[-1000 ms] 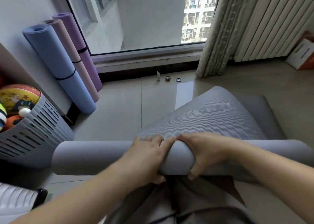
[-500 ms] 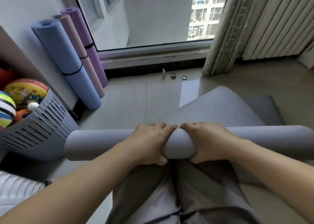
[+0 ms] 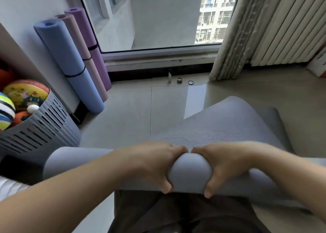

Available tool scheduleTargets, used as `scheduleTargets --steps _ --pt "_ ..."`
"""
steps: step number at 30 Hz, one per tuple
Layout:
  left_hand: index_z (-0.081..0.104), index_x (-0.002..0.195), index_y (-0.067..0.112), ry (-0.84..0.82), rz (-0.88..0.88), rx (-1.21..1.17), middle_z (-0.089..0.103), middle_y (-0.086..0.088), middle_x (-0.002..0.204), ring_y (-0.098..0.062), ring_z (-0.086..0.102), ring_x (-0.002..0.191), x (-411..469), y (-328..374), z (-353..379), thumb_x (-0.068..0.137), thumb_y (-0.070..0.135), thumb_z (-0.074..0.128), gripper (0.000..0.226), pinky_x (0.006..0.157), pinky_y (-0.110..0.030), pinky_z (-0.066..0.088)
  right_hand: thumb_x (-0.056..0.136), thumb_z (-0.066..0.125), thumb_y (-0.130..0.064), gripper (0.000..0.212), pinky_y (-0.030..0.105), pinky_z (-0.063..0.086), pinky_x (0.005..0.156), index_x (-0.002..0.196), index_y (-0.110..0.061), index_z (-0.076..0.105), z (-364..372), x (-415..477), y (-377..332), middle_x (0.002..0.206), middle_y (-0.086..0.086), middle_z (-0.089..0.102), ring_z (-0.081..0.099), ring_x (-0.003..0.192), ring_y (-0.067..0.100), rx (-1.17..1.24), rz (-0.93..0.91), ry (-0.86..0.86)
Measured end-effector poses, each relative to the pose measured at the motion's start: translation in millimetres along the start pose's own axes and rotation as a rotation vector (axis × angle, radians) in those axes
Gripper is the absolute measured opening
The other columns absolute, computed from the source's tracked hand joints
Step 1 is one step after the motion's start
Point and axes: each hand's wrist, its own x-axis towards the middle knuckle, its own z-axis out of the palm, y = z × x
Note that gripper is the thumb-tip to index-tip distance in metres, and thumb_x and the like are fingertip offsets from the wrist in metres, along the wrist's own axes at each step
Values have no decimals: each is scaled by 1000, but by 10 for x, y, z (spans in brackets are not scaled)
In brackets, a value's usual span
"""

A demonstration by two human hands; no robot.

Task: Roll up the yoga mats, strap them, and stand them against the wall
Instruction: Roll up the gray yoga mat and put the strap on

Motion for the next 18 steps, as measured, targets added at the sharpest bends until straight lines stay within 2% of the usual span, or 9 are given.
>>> scheduleTargets --steps 2,4,7,9,11,13,16,18 --pt "35 121 49 -64 -7 -60 58 14 113 -14 58 97 68 -64 139 63 43 74 70 85 -37 50 63 77 -63 81 29 41 98 131 -38 39 189 -16 24 124 -17 49 45 111 6 -16 -8 78" --pt "35 126 50 -125 -11 -110 59 16 117 -11 58 101 141 -142 126 65 44 75 72 88 -32 48 64 68 -71 96 31 36 103 142 -35 26 319 -99 6 134 -14 39 36 119 9 -160 4 246" --pt "34 136 41 -355 -42 -182 54 13 128 -10 54 114 308 -258 -36 72 37 79 79 94 -31 45 66 64 -70 110 38 33 104 149 -29 6 505 -129 -111 139 -7 32 34 123 18 -360 37 385" --pt "33 139 39 -431 -80 -205 51 12 131 -11 51 120 373 -298 -125 73 40 80 81 100 -33 43 66 67 -65 105 41 35 100 147 -29 10 546 -52 -136 137 -4 37 38 121 21 -370 70 391" --pt "32 140 40 -363 -80 -184 48 12 134 -12 46 125 345 -308 -148 75 48 77 80 105 -35 39 62 71 -63 97 39 41 94 140 -32 23 441 32 -75 129 -6 46 46 115 20 -302 68 383" --pt "24 145 39 -148 -91 -56 40 9 140 -15 38 128 250 -259 -74 76 53 72 85 106 -34 34 57 77 -61 91 35 45 89 134 -35 34 213 110 13 123 -9 54 53 109 18 -190 47 294" --pt "5 148 33 141 -114 300 32 2 145 -23 37 129 153 -75 216 72 56 69 102 104 -38 34 57 85 -52 88 34 44 95 131 -36 41 -94 231 100 124 -13 56 54 112 14 43 55 87" --pt "1 148 33 199 -155 396 33 2 143 -23 40 126 184 -61 365 70 52 70 106 101 -39 35 57 85 -53 92 36 43 98 134 -33 39 -113 261 74 128 -10 53 52 117 16 -4 74 64"
